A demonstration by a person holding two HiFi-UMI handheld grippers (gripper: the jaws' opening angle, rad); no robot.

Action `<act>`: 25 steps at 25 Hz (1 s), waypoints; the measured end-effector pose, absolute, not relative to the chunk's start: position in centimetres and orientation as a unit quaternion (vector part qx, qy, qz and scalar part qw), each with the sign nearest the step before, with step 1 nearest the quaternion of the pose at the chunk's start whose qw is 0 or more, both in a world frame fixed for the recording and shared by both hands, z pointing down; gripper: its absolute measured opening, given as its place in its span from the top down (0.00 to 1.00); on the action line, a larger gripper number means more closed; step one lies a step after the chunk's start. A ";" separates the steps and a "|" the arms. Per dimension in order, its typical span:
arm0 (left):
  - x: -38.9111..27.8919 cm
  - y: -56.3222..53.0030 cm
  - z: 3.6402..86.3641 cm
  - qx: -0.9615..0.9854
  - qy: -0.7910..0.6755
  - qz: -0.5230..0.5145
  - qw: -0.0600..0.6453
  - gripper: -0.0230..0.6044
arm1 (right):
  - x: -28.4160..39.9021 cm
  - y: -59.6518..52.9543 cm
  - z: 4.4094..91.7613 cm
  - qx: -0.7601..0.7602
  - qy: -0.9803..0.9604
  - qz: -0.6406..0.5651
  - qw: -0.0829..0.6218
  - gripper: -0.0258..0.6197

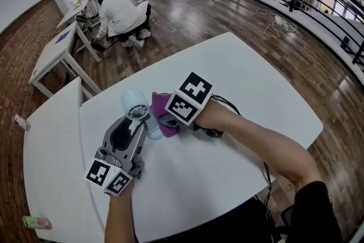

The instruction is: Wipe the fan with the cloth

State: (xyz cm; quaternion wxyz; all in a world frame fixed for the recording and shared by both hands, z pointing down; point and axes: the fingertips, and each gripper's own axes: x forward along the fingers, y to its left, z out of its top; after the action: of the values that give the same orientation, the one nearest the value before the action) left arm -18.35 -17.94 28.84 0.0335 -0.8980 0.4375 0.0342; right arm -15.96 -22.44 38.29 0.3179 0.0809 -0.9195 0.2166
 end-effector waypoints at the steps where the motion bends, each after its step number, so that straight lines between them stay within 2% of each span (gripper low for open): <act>1: -18.6 -18.0 28.9 -0.895 0.444 0.035 0.032 0.67 | -15.9 -21.8 38.5 0.072 -0.918 0.216 0.324 0.85; 6: -19.5 -18.6 29.2 -0.885 0.464 0.034 0.029 0.67 | -15.6 -18.6 39.1 0.003 -0.915 0.240 0.324 0.85; 9: -19.4 -18.5 29.4 -0.886 0.461 0.028 0.030 0.67 | -14.6 -19.8 37.5 0.029 -0.927 0.222 0.301 0.85; 11: -19.3 -18.5 29.4 -0.887 0.460 0.027 0.030 0.67 | -13.8 -22.4 33.7 0.088 -0.949 0.199 0.228 0.85; 15: -19.3 -18.4 29.5 -0.885 0.464 0.024 0.030 0.67 | -13.3 -24.5 22.4 0.109 -0.980 0.168 0.002 0.85; 17: -19.4 -18.5 29.6 -0.883 0.468 0.023 0.030 0.67 | -14.3 -23.5 19.3 0.076 -0.984 0.155 -0.052 0.85; 21: -19.5 -18.6 29.6 -0.882 0.470 0.026 0.029 0.67 | -17.1 -22.3 21.2 0.059 -0.985 0.160 -0.024 0.85; 25: -19.4 -18.5 29.5 -0.884 0.466 0.025 0.029 0.67 | -16.0 -23.7 26.3 0.081 -0.960 0.267 -0.019 0.85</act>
State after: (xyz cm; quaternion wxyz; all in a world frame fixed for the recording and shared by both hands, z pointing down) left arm -19.43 -18.53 29.51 0.0289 -0.8842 0.4656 0.0249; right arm -16.03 -23.74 26.26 -0.0185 0.0810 -0.9602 0.2668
